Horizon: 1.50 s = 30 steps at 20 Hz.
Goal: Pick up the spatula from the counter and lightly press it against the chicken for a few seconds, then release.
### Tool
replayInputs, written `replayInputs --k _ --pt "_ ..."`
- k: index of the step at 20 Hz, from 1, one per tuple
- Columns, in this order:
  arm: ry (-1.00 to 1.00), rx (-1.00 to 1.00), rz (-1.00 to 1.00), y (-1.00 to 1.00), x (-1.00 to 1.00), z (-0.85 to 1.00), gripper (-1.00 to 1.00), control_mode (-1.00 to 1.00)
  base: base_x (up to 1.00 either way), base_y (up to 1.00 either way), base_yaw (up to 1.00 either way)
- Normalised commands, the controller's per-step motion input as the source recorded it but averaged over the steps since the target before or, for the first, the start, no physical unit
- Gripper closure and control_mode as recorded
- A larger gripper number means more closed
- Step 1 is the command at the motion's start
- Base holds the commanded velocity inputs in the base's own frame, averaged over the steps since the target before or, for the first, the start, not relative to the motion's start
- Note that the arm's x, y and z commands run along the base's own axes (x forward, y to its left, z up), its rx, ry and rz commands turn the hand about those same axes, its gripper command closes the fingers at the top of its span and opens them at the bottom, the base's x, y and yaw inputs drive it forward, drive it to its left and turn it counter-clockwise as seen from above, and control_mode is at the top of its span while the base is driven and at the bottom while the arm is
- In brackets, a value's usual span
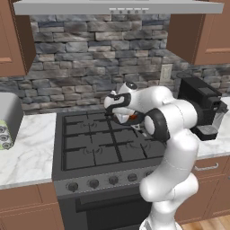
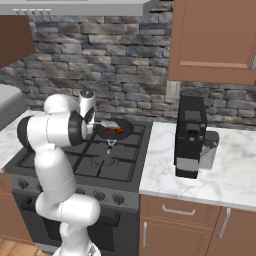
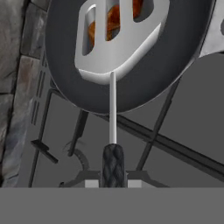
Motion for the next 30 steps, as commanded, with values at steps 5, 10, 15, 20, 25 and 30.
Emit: replayInputs --k 5,10,15,20,25,30 --pt "0.00 0.00 -0.01 0.00 0.30 -0.12 1.00 -1.00 0.00 0.00 0.00" --pt "0.00 0.00 -0.01 0.00 0.33 -0.11 1.00 -1.00 0.00 0.00 0.00" --pt "0.00 0.00 -0.01 0.00 0.32 -0.15 1.00 -1.00 0.00 0.00 0.00" --pt "0.00 0.00 -0.01 0.00 0.33 -0.18 1.00 -1.00 0.00 0.00 0.00" --pt "0.00 0.00 0.00 0.00 0.21 -0.19 1.00 -1.00 0.00 0.00 0.00" --pt "0.00 0.00 0.00 0.00 0.07 -0.18 1.00 -1.00 0.00 0.00 0.00"
